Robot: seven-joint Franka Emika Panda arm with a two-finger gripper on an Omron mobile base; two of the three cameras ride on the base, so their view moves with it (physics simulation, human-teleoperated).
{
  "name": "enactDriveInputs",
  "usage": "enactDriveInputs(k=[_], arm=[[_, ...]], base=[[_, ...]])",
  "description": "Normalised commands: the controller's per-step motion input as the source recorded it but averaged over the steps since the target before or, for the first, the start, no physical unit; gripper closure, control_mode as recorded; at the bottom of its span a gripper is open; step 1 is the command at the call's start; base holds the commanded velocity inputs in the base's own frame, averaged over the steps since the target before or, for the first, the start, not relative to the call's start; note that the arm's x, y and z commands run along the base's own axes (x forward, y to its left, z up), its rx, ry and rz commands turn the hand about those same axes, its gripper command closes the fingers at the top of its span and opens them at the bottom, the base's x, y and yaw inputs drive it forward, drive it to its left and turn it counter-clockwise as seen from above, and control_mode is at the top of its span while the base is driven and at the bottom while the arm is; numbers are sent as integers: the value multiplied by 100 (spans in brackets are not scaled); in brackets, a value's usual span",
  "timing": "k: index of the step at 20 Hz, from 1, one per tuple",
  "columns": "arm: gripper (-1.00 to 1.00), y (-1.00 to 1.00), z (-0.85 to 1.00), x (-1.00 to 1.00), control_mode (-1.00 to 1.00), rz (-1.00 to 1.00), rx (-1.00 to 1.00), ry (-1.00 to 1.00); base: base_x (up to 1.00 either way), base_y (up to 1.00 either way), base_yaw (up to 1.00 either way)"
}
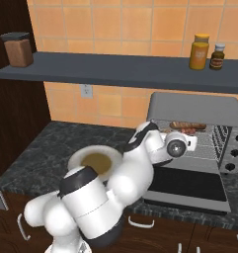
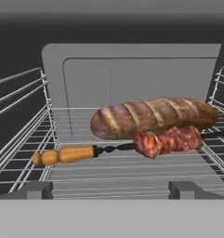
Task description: Pick up the kebab skewer and baguette bread, and place them inside the toaster oven. Close the toaster oven door and start by setting the timer.
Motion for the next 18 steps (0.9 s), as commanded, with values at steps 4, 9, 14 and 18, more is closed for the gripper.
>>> enactDriveInputs(k=[4,9,14,18], arm=[[-100,-31,0,-23,-100,0,1,-3],[-100,-31,15,-52,-100,0,2,-7],[-100,-8,34,-86,-100,0,0,-1],[-100,-2,20,-99,-100,0,0,0]], base=[[0,0,0],[0,0,0],[0,0,0],[0,0,0]])
